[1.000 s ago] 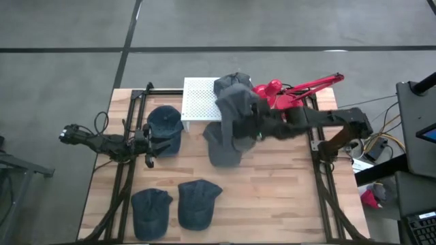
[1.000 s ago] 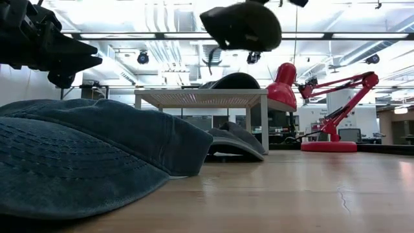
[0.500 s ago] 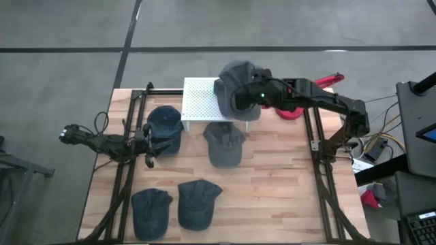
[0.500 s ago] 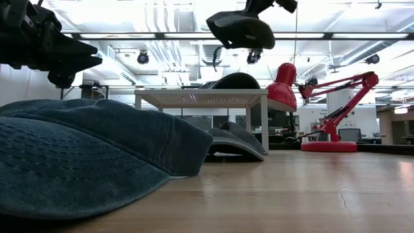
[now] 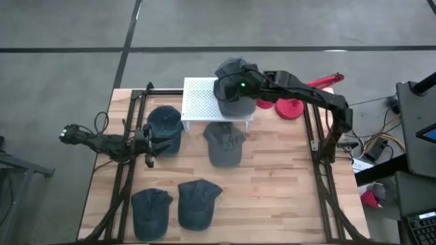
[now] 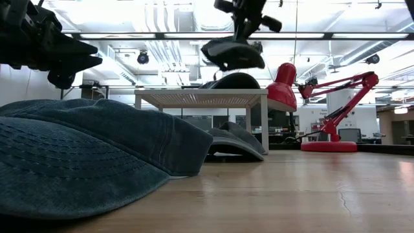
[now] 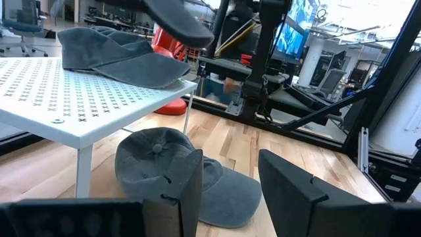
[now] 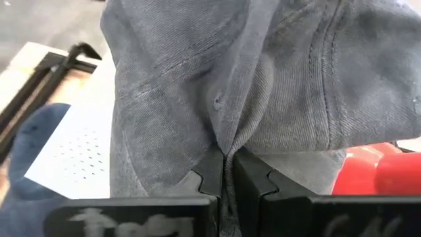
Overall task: Pick & Place hat
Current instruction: Stack the bottom gray cap on top of the gray cap on the shelf
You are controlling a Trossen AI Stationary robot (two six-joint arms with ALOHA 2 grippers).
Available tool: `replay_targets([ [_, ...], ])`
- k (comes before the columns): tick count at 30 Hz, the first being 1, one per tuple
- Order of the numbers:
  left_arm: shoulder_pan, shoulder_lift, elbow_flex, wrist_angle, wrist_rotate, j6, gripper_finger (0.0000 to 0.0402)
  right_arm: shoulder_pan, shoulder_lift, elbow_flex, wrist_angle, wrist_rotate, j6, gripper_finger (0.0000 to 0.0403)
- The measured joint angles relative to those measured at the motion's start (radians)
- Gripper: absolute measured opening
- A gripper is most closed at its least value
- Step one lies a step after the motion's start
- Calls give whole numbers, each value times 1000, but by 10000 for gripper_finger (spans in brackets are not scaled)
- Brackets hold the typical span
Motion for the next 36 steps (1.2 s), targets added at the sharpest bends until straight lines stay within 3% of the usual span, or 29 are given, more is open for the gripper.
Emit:
replay_targets([
  [11,0,0,0,0,-2,1,149,-6,79,0,-15,-27,3,13],
  [36,0,0,0,0,-2,3,149,-24,83,-51,-24,-54,55,13],
])
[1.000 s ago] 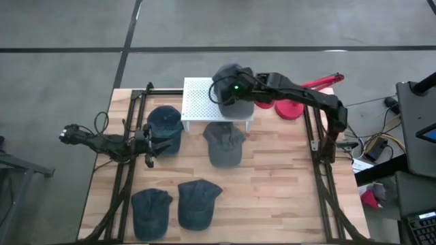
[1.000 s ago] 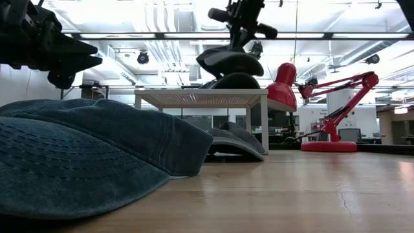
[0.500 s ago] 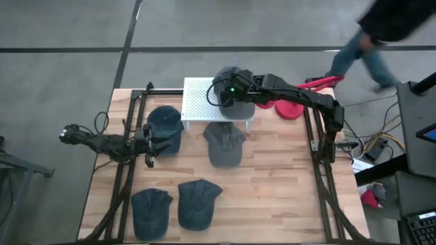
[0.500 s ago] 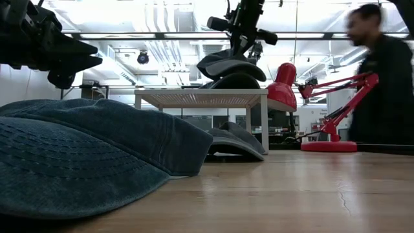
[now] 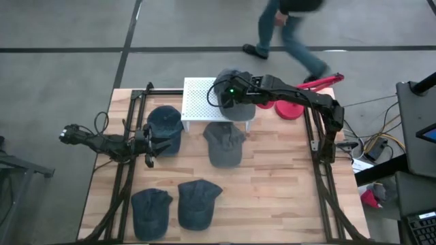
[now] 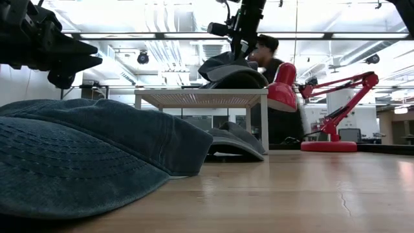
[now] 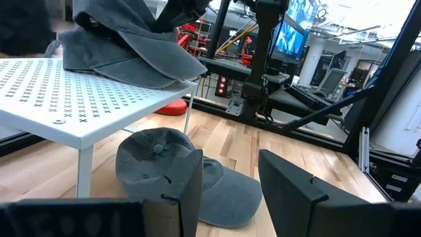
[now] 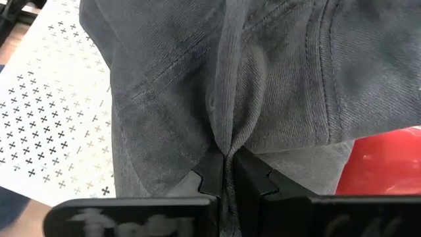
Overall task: Pick & Place hat
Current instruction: Stack the bottom gray cap on top of the gray cap on the shelf
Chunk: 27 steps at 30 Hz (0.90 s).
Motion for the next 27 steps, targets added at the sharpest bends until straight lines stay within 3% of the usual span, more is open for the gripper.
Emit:
replay_targets([
  [18,0,0,0,0,0,0,149,-27,0,0,33,1,-29,97],
  [27,0,0,0,0,0,-1,149,-34,-6,0,48,10,-81,116],
])
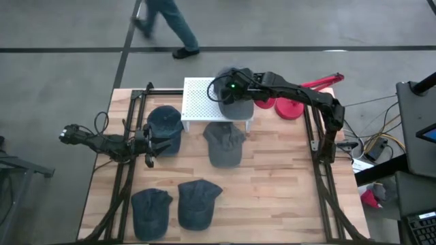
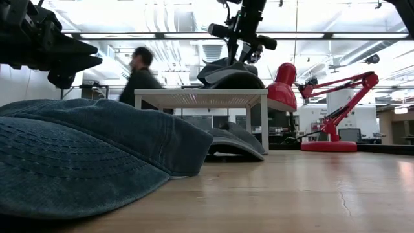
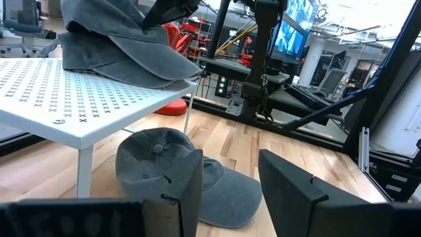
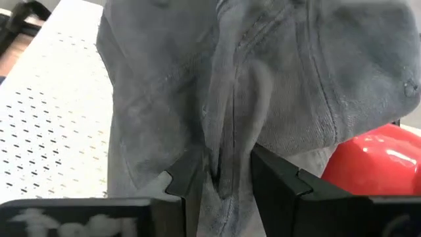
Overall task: Pick & Place hat
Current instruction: Stack the bottom gray cap on top of the gray cap on the shelf, then stack the gray cap on top of the gray caps on the shelf
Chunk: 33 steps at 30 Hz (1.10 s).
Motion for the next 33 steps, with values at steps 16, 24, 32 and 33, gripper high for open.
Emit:
replay_targets([
  [16,0,0,0,0,0,0,149,-11,3,21,35,51,-109,60],
  [24,0,0,0,0,0,0,149,39,-55,52,37,42,-174,39],
  [32,0,0,0,0,0,0,149,157,-115,53,0,-190,-227,38],
  [33,0,0,0,0,0,0,149,173,-118,53,-14,-216,-220,38],
])
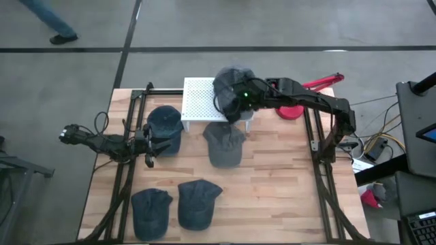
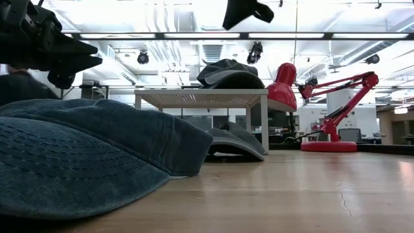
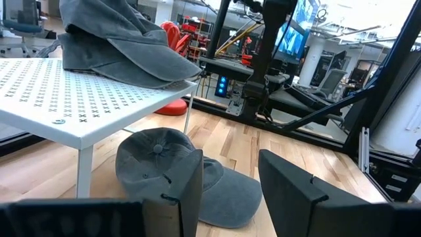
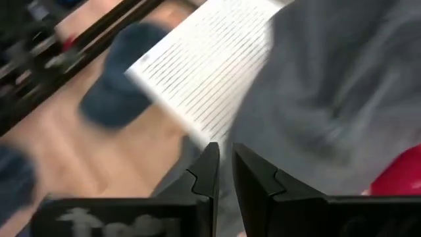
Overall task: Pick & Place hat
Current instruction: Stack the gray cap on top of the gray caps on the shelf
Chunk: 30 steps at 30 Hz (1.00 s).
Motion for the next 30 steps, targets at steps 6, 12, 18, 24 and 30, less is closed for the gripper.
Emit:
replay_targets([
  [6,0,0,0,0,0,0,149,107,8,0,-97,-63,93,42],
  [12,0,0,0,0,0,0,149,202,8,-24,-167,-64,220,72],
  [18,0,0,0,0,0,0,149,262,8,-59,-171,-65,330,119],
  [24,0,0,0,0,0,0,149,286,8,-118,-163,-65,458,178],
  [30,0,0,0,0,0,0,149,285,8,-219,-114,-61,565,237],
])
